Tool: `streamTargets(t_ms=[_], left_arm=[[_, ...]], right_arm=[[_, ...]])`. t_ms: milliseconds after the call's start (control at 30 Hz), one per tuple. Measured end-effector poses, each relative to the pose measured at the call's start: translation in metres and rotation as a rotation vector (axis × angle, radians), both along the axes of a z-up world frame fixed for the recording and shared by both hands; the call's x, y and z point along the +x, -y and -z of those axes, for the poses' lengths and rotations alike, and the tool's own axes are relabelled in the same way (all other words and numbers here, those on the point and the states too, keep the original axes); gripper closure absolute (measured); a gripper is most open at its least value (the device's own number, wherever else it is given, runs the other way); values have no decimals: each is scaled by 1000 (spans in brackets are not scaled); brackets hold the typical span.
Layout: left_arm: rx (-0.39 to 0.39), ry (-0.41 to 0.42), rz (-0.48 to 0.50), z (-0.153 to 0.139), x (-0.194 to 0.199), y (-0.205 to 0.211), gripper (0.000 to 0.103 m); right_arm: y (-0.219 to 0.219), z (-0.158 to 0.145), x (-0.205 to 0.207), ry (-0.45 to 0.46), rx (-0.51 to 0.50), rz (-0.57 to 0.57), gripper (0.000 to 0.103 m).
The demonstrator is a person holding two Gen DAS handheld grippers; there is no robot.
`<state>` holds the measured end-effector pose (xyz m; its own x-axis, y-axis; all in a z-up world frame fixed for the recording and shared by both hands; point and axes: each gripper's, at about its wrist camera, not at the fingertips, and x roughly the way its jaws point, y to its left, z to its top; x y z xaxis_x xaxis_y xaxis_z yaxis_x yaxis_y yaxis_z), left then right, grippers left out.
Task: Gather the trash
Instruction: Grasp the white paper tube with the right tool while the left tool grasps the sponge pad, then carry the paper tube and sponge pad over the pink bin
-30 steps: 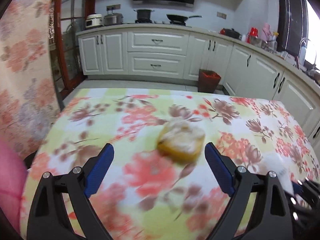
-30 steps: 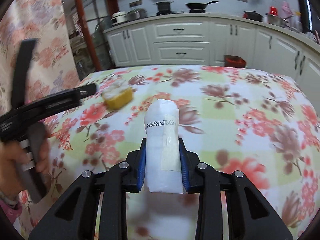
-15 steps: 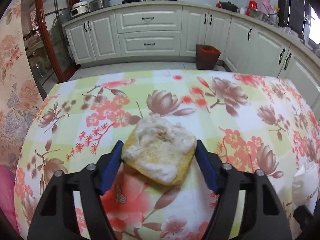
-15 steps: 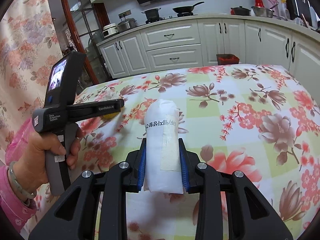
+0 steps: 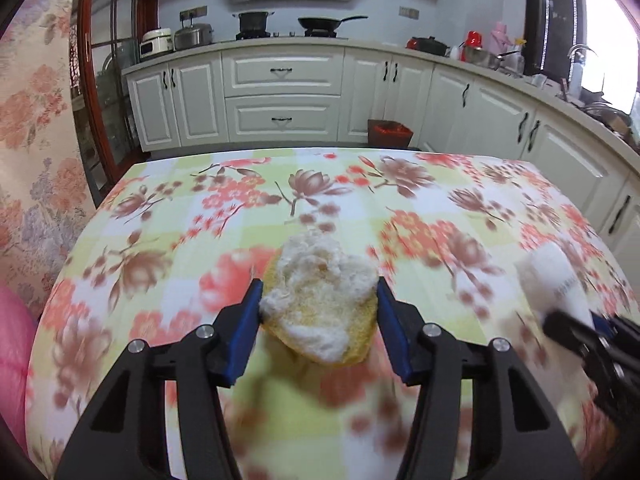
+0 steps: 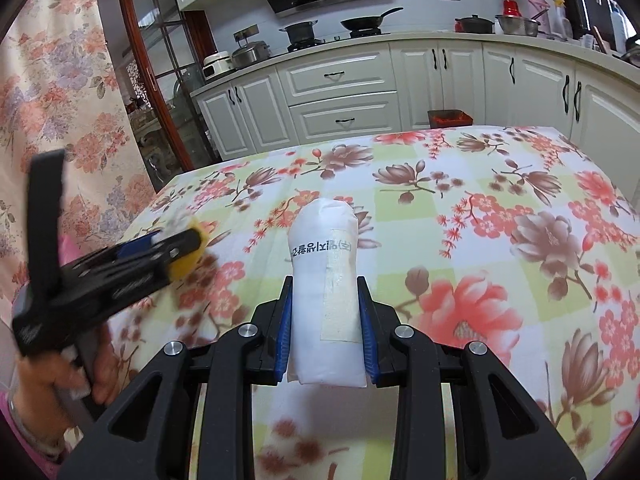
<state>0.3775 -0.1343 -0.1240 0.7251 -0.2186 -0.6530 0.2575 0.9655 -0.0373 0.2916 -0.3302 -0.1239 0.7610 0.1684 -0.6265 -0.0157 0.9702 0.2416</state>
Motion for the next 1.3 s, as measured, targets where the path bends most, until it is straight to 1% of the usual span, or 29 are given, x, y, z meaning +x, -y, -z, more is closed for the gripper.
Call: streamTargets(t_ms=[100,267,433,533,667,967,1133,1300], left_arm=[[-11,34,-1,-6,-30,-10,50],[-40,72,1,-16,-69,-24,50],[-59,113,-6,-27,-111,-39,50],[-41,148,-8,-30,-136,-43,50],[-33,174,-13,-31,-164,-53,50],[-51,237,-48,-49,-210,-84,50],[-51,256,-53,-55,-231,-95,50],[-57,271,-82,-60,-245,-113,50]], right_arm=[[-6,0,-10,0,1,-8,72],[-19,-1,-32,10,-5,-28,72],[-35,-4,-50,27,-37,-55,72],[-45,-8,-61,44,-52,-70,72],[-56,-17,-77,72,-64,-92,72],[-83,-41,-118,143,-98,-156,72],[-101,-51,-130,163,-106,-197,72],[-126,-61,-134,179,-112,-257,72]])
